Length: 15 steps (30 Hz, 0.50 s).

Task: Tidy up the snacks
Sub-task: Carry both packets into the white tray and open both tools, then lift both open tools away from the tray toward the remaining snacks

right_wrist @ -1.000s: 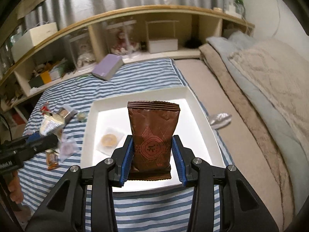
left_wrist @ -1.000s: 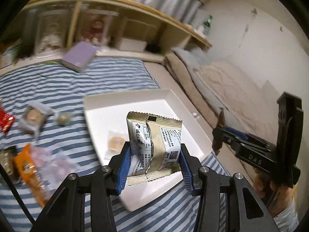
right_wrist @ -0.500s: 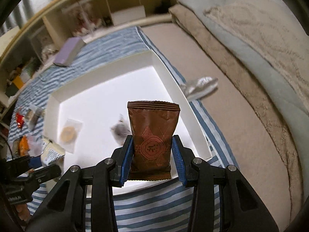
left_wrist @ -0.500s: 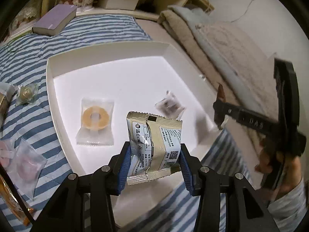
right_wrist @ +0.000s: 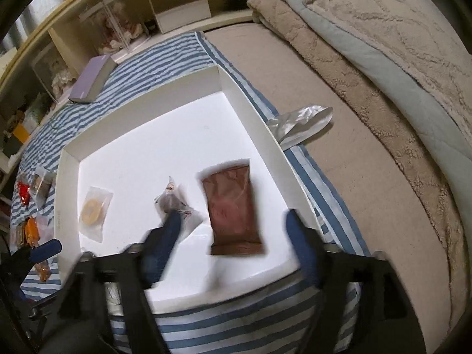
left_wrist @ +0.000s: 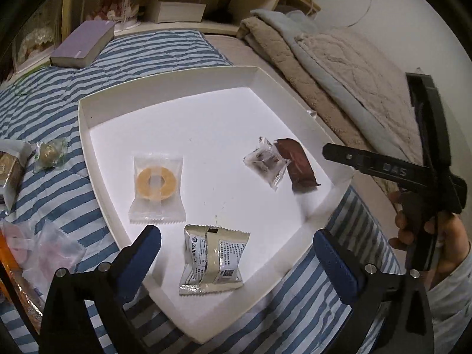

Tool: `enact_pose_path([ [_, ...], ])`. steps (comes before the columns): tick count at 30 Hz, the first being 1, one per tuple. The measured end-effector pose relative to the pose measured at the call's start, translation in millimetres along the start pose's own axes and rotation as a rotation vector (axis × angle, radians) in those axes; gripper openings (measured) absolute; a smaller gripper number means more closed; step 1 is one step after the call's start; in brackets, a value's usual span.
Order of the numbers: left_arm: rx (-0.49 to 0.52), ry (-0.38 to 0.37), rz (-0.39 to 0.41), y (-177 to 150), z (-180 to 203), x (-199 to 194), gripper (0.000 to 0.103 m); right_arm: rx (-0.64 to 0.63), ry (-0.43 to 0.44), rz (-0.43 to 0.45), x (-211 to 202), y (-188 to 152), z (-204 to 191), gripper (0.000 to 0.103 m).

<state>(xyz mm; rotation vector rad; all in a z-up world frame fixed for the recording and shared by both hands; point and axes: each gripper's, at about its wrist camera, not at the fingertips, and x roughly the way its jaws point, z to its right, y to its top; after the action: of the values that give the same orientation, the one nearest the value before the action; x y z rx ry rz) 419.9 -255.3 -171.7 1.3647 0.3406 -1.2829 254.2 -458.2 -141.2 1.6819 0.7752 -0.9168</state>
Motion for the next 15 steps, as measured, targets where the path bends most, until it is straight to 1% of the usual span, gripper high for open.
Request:
enact_pose_path([
  [1, 0.005, 0.002, 0.002, -16, 10, -12, 0.103, -0.010, 0.001, 0.008, -3, -2, -2, 0.092],
  [3, 0.010, 0.010, 0.006, -17, 14, -13, 0.103, -0.023, 0.003, 0.011, -9, -7, -4, 0.103],
  [5, 0.012, 0.010, 0.012, -32, 13, -31, 0.103, -0.032, 0.007, 0.012, -15, -14, -6, 0.103],
  [7, 0.014, 0.013, 0.020, -37, 17, -40, 0.103, -0.046, 0.005, 0.006, -20, -21, -8, 0.103],
  [9, 0.017, 0.019, 0.032, -43, 21, -50, 0.103, -0.050, 0.006, 0.019, -27, -28, -9, 0.103],
  [15, 0.003, 0.029, 0.072, -49, 22, -76, 0.103, -0.067, -0.008, 0.051, -49, -40, -16, 0.103],
])
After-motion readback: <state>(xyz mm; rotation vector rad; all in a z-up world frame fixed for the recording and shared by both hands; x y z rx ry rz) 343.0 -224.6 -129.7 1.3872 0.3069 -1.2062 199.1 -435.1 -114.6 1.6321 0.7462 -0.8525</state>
